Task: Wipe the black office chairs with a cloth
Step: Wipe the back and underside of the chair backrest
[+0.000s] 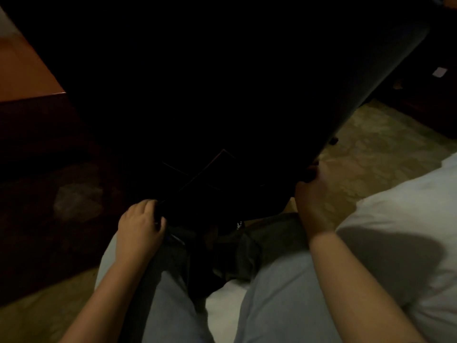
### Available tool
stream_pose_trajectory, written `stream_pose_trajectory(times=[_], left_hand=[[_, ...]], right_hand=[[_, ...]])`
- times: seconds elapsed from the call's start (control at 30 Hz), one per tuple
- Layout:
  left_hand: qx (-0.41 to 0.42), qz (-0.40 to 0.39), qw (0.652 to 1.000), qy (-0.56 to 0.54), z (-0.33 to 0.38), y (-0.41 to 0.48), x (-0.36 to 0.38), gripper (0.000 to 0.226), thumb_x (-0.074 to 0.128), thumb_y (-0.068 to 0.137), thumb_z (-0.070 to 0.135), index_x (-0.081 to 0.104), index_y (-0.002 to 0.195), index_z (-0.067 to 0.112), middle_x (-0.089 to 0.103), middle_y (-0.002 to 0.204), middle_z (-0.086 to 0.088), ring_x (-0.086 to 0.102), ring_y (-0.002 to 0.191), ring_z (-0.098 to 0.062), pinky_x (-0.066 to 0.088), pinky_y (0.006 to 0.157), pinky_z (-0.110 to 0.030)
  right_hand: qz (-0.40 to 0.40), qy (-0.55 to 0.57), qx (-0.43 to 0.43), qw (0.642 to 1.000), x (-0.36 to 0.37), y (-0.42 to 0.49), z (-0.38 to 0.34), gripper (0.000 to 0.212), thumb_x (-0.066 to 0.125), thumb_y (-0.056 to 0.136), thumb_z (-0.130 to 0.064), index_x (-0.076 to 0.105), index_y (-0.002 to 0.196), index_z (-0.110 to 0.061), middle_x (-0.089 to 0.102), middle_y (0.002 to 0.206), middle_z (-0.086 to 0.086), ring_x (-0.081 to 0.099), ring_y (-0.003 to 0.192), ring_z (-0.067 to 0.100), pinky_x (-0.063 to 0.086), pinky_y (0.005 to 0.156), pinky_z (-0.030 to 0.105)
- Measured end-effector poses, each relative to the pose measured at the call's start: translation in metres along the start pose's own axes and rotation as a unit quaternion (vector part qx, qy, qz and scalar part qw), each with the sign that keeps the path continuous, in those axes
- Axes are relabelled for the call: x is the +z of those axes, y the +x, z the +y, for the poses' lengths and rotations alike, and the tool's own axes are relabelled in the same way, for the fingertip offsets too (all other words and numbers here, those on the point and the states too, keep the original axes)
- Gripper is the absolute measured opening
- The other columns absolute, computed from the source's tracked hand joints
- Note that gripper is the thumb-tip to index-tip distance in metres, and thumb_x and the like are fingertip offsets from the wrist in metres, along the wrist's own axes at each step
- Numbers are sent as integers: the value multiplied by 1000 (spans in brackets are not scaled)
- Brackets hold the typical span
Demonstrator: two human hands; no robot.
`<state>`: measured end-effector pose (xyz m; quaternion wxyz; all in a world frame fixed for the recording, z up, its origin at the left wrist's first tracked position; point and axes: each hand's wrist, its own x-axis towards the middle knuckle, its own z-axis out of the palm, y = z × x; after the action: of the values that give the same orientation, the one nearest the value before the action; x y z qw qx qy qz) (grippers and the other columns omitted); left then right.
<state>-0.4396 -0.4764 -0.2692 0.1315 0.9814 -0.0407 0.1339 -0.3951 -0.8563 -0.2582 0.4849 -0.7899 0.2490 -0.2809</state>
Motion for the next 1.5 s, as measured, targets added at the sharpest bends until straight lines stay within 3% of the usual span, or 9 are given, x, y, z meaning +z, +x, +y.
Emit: stream_pose_trajectory(times=[0.13, 0.23, 0.47, 0.63, 0.73, 0.97, 1.07, 1.3, 1.5], left_hand=[[-34, 52, 995, -77, 1, 27, 6, 47, 69, 83, 5, 50, 123, -10, 47, 131, -31, 43, 122, -47, 40, 99, -55], [-98, 111, 979, -138, 2, 39, 3, 53, 65, 86, 4, 43, 131, -11, 40, 139, -31, 36, 129, -44, 33, 106, -49], [-124, 169, 960, -186, -8, 46, -1, 58, 63, 87, 7, 37, 137, -5, 34, 145, -23, 31, 136, -33, 27, 111, -37], [-185, 190, 926, -267, -22, 46, -5, 65, 61, 93, 16, 27, 147, 3, 29, 152, -17, 27, 141, -26, 20, 113, -26], [-214, 186, 911, -301, -28, 53, -2, 68, 59, 95, 23, 23, 150, 5, 27, 153, -16, 25, 142, -25, 18, 112, -23], [-183, 120, 911, -350, -36, 61, 6, 78, 60, 92, 39, 15, 153, 20, 30, 154, -9, 31, 141, -23, 28, 114, -36], [-187, 121, 902, -370, -36, 63, 5, 78, 61, 92, 39, 15, 152, 23, 32, 153, -7, 33, 140, -21, 30, 114, -36], [-224, 91, 859, -451, -38, 71, 1, 76, 53, 92, 42, 11, 154, 26, 24, 157, -4, 28, 141, -20, 29, 104, -26], [-238, 97, 868, -425, -42, 74, -3, 60, 52, 97, 34, 26, 149, 20, 38, 149, -7, 38, 134, -20, 34, 98, -24]], right_hand=[[64, 122, 128, 982, -14, 9, 1, 34, 57, 81, 4, 61, 112, -9, 65, 99, 7, 63, 91, 22, 51, 70, 18], [160, 135, 140, 968, -19, 11, -2, 37, 62, 81, 1, 57, 117, -5, 63, 107, 11, 63, 101, 26, 53, 84, 29], [139, 110, -48, 983, 43, -37, -57, 44, 66, 81, -13, 54, 122, -3, 62, 110, 12, 59, 101, 21, 46, 87, 30], [96, 67, -171, 978, 57, -57, -71, 48, 64, 76, -20, 56, 117, 3, 61, 111, 24, 52, 104, 22, 30, 87, 2], [75, 48, -216, 972, 50, -53, -63, 46, 61, 74, -24, 53, 117, -9, 61, 110, 21, 51, 105, 22, 32, 89, 3], [148, 94, -51, 983, -1, -10, -21, 38, 66, 88, -14, 51, 121, -3, 60, 98, -10, 56, 79, -15, 45, 69, 12], [171, 75, -31, 982, -14, -2, -7, 33, 65, 90, -18, 54, 119, -7, 65, 105, 8, 59, 81, -1, 51, 73, 23], [158, 124, -86, 976, 26, -22, -37, 42, 59, 84, -22, 56, 122, -3, 58, 114, 12, 57, 98, 19, 52, 79, 31], [169, 118, -165, 964, 62, -59, -71, 37, 62, 84, -33, 48, 117, -23, 55, 114, 23, 52, 110, 21, 40, 90, 17]])
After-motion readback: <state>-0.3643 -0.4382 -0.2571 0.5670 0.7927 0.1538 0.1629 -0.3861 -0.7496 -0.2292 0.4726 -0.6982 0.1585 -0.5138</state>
